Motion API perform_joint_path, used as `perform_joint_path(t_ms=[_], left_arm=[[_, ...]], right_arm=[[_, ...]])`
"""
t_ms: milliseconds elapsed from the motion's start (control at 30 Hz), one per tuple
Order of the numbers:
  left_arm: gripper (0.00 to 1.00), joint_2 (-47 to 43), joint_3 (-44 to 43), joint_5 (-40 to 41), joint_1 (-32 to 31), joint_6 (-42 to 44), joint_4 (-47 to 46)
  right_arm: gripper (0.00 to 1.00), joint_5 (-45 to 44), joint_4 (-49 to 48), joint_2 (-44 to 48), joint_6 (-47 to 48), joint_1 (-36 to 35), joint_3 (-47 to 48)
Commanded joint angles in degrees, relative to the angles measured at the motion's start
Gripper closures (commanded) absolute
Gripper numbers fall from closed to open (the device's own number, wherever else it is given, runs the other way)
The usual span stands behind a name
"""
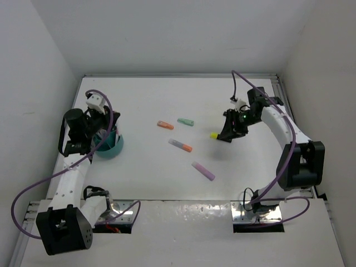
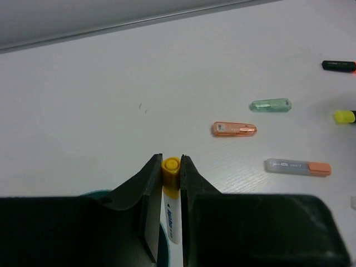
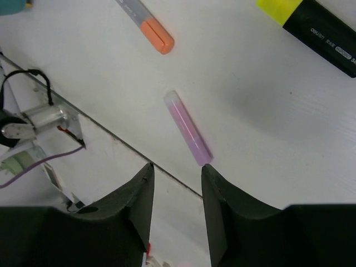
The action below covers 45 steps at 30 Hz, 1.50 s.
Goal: Sort the stationery into containers
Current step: Place the stationery into the container
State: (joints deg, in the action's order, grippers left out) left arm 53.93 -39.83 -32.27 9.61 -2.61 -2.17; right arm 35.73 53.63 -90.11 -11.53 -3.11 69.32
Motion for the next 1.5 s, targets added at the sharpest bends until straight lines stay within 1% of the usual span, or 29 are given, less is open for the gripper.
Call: perform_joint_path(t_ms=[0, 100, 133, 267, 467, 667, 933, 1233, 1367, 1400, 1433, 1467], left_arm=[[1.0, 0.5, 0.6, -3.1, 2.1, 1.1, -4.4], [1.0, 0.7, 0.9, -2.6, 3.3, 2.3, -3.2], [1.0, 0.8, 1.0, -2.0, 3.7, 4.4, -2.3], [1.0, 0.4, 1.7, -1.5, 5.0, 6.9, -0.6], [1.0, 0.5, 3.9, -1.9, 5.4, 8.8, -1.3], [1.0, 2.6, 5.6, -2.3, 5.0, 8.2, -3.8], [1.0, 6.0, 7.6, 0.2, 3.0, 7.4, -8.7], [1.0, 14.2, 5.3, 2.0, 2.3, 5.2, -15.7], [1.0, 16.1, 3.9, 2.4, 2.3, 5.2, -16.5], [0.95, 16.3, 3.6, 2.4, 2.2, 5.2, -16.4], [0.69, 16.4, 3.2, 2.3, 2.3, 5.2, -16.0], [0.54, 16.4, 3.0, 2.2, 2.3, 5.2, -15.9]], right_arm=[[0.62, -2.9, -2.4, 2.0, 3.3, -1.4, -1.5], [0.63, -4.7, -3.4, 2.2, 4.5, -3.2, -4.0], [0.64, -6.2, -3.7, 2.2, 4.8, -3.9, -4.5], [0.64, -8.4, -5.2, 2.3, 5.5, -7.4, -6.3], [0.64, -8.6, -5.8, 1.2, 4.6, -9.2, -6.0], [0.65, -9.3, -5.4, 1.1, 4.7, -9.7, -5.9], [0.65, -9.4, -5.4, 0.2, 4.2, -9.7, -5.8], [0.65, -9.5, -5.1, -1.5, 4.1, -9.6, -5.2], [0.65, -9.5, -5.1, -1.8, 4.0, -9.5, -5.4], [0.65, -9.4, -5.0, -1.9, 4.1, -9.5, -5.4], [0.65, -9.4, -5.0, -1.9, 4.1, -9.7, -5.3], [0.64, -9.4, -5.0, -2.0, 4.2, -9.7, -5.4]])
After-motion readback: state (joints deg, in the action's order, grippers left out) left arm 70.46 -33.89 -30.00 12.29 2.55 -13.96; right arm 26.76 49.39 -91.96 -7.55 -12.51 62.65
